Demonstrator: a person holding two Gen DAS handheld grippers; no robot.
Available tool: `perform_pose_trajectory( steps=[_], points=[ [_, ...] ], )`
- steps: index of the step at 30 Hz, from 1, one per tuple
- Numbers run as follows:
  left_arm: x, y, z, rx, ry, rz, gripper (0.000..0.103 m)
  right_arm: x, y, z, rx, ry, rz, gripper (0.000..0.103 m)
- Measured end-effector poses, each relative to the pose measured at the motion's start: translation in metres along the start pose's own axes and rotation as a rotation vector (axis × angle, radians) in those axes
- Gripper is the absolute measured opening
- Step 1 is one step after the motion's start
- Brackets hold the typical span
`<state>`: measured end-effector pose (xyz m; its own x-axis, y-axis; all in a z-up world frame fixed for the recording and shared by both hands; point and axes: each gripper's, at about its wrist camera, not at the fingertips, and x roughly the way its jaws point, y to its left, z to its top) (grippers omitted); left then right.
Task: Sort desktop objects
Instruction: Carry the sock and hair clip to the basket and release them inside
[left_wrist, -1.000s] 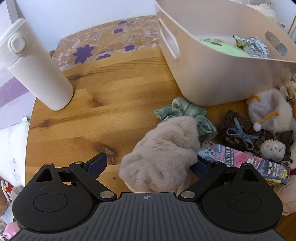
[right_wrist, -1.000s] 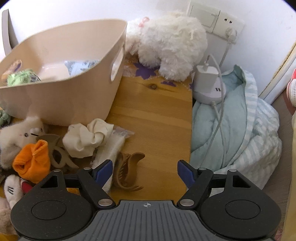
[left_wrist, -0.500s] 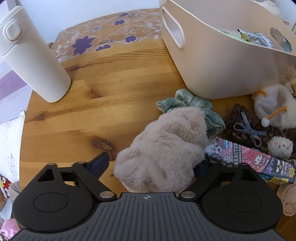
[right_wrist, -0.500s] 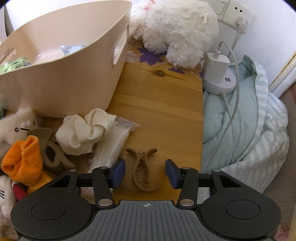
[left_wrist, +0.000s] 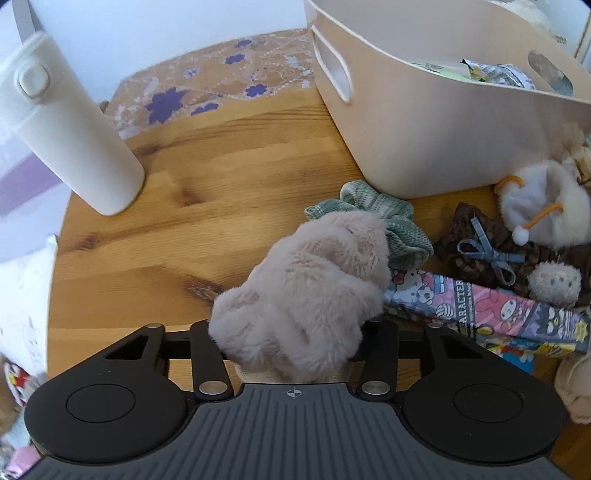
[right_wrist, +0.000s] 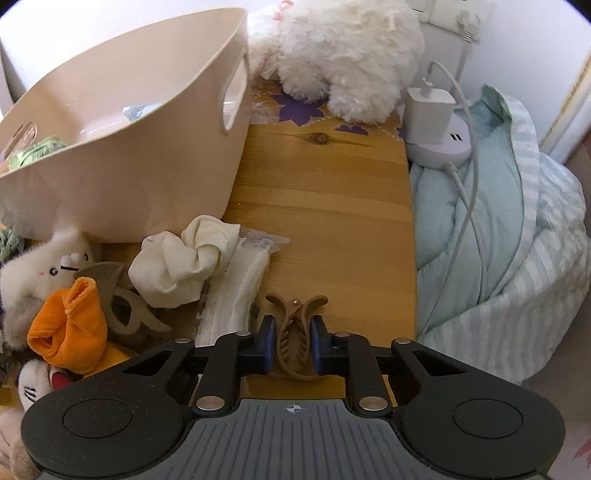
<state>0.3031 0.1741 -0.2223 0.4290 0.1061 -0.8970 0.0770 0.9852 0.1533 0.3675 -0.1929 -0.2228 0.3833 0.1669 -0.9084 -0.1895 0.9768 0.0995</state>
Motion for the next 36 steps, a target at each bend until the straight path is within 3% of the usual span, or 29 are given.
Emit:
perform_pose_trajectory(
  steps=[9,16,26,36],
  points=[
    [-0.028,0.017,-0.006,-0.087,-0.061,0.002,0.042,-0.036,-0.002,-0.002,0.022,-0.087,0.027,0.018],
    [-0.068,0.020,0.000,-0.088,-0.179,-0.002,0.042,-0.078,0.007,0.014,-0.015,-0.230,0.059,0.018],
    [-0.107,-0.001,0.051,-0.023,-0.343,-0.025,0.042,-0.121,0.031,0.052,-0.051,-0.377,0.156,0.018],
    [-0.092,-0.030,0.112,-0.010,-0.402,-0.003,0.042,-0.111,0.062,0.097,-0.135,-0.425,0.178,0.018]
  ],
)
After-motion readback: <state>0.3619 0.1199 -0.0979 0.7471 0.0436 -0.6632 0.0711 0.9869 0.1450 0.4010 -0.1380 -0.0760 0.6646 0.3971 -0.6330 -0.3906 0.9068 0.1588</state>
